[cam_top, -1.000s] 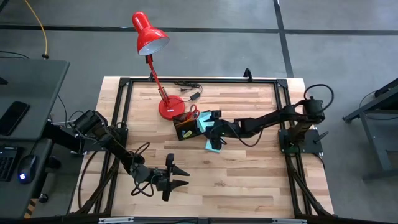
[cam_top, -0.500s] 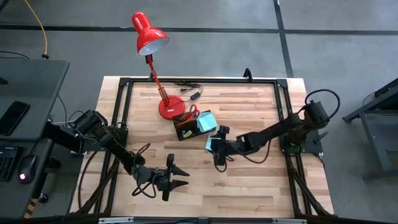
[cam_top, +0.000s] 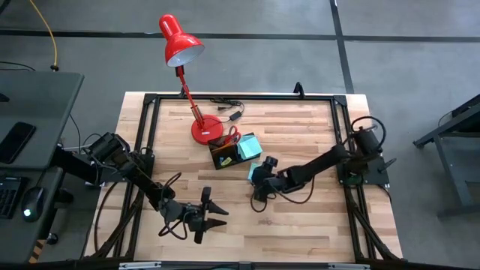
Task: Pick and place office supplies into organizer
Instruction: Put the blue sticky notes into the desk organizer
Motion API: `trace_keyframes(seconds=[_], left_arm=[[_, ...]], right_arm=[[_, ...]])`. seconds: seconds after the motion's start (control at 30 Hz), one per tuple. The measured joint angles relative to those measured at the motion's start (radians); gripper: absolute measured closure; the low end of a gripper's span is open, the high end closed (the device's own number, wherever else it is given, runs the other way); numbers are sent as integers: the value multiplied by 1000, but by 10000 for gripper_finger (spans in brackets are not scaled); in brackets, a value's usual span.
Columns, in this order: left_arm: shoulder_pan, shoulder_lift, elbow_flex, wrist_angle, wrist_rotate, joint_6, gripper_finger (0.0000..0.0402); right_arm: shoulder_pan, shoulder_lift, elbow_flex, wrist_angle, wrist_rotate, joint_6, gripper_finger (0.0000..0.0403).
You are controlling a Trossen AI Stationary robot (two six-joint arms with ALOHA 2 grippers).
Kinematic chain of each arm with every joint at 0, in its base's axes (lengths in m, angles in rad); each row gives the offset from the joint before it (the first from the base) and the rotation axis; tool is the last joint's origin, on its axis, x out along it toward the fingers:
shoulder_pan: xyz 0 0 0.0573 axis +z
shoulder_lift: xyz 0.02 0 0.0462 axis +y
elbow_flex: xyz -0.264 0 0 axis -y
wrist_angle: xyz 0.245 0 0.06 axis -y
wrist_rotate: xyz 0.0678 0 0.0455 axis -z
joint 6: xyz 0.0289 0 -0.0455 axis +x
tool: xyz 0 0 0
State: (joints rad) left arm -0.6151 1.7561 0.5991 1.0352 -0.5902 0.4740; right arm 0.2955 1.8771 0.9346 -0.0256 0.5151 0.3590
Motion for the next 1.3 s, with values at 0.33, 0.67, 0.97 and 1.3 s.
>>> trace_keyframes(seconds=[0.33, 0.67, 0.97, 1.3], left_arm=[[0, 0, 0, -14, 7, -9, 250], [0, 0, 0, -15, 7, -11, 250], [0, 0, 0, -15, 7, -35, 250], [0, 0, 0, -28, 3, -90, 250]], right_arm=[[-2, 134, 164, -214, 28, 56, 100], [-10, 145, 177, -252, -76, 151, 181], [7, 143, 174, -239, -90, 85, 381], [115, 159, 222, -336, 110, 57, 403]])
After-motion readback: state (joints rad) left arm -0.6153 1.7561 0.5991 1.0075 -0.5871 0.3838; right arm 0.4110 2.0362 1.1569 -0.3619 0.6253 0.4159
